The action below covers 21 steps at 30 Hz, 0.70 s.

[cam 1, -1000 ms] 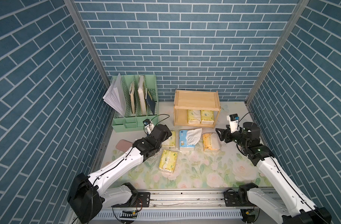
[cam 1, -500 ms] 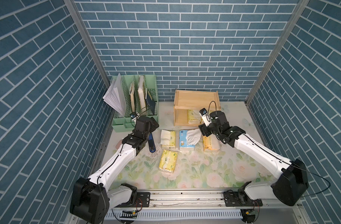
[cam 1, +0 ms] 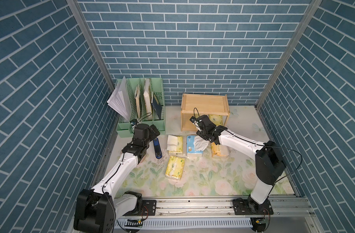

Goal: Remove the tissue boxes from the shelf
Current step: Pick up a box of tissues from the shelf.

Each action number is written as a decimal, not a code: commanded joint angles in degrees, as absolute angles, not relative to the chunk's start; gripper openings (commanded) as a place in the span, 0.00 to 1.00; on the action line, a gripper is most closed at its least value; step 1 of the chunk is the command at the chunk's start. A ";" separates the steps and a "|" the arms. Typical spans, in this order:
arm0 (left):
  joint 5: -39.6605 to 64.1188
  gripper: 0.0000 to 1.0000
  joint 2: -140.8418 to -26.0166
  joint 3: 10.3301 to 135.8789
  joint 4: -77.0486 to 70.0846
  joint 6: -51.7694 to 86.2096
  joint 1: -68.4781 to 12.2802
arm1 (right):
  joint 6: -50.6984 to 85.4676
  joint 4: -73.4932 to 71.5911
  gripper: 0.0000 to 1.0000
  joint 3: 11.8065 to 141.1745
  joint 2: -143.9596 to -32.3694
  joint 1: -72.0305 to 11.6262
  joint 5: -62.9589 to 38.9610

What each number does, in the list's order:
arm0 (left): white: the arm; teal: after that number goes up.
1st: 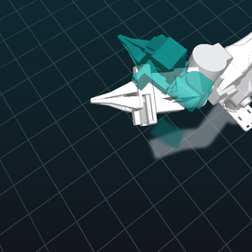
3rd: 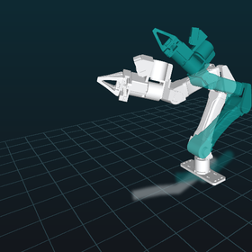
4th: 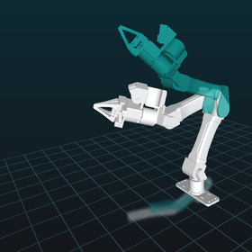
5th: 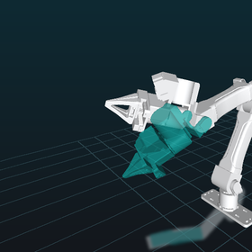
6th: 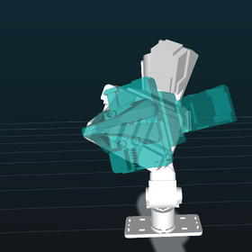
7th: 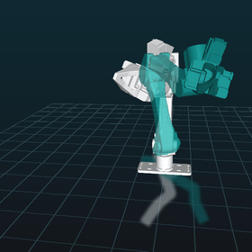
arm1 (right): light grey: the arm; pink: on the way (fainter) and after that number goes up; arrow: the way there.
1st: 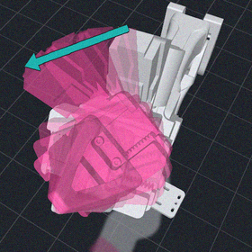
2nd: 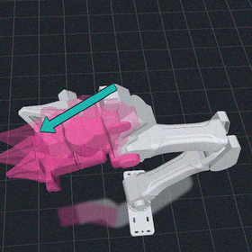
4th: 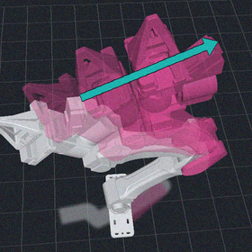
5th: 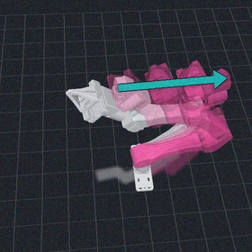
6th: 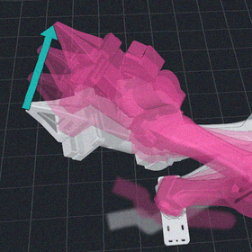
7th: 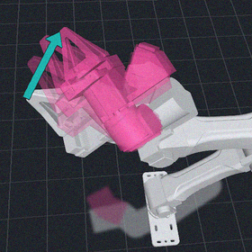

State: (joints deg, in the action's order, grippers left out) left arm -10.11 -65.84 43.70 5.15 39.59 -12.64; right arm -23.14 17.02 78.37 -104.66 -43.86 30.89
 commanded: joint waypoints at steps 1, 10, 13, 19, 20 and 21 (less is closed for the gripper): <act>-9.96 1.00 -65.08 42.64 4.48 38.32 -11.86 | -29.54 15.20 0.70 80.68 -108.10 -44.47 35.91; -9.51 1.00 -65.43 41.93 4.83 39.21 -11.34 | -38.87 11.21 0.68 82.71 -114.52 -44.91 40.18; -9.34 1.00 -65.47 41.75 4.83 39.64 -11.31 | -41.42 9.79 0.67 83.49 -115.89 -44.91 41.65; -9.30 1.00 -65.68 41.64 4.75 40.29 -11.25 | -46.20 7.73 0.67 85.24 -118.70 -44.83 42.76; -9.29 1.00 -65.82 41.59 4.75 40.37 -11.25 | -47.03 7.36 0.67 85.57 -119.26 -44.78 42.95; -9.21 1.00 -65.88 41.57 4.74 40.42 -11.25 | -47.82 7.24 0.67 86.13 -119.79 -44.66 43.00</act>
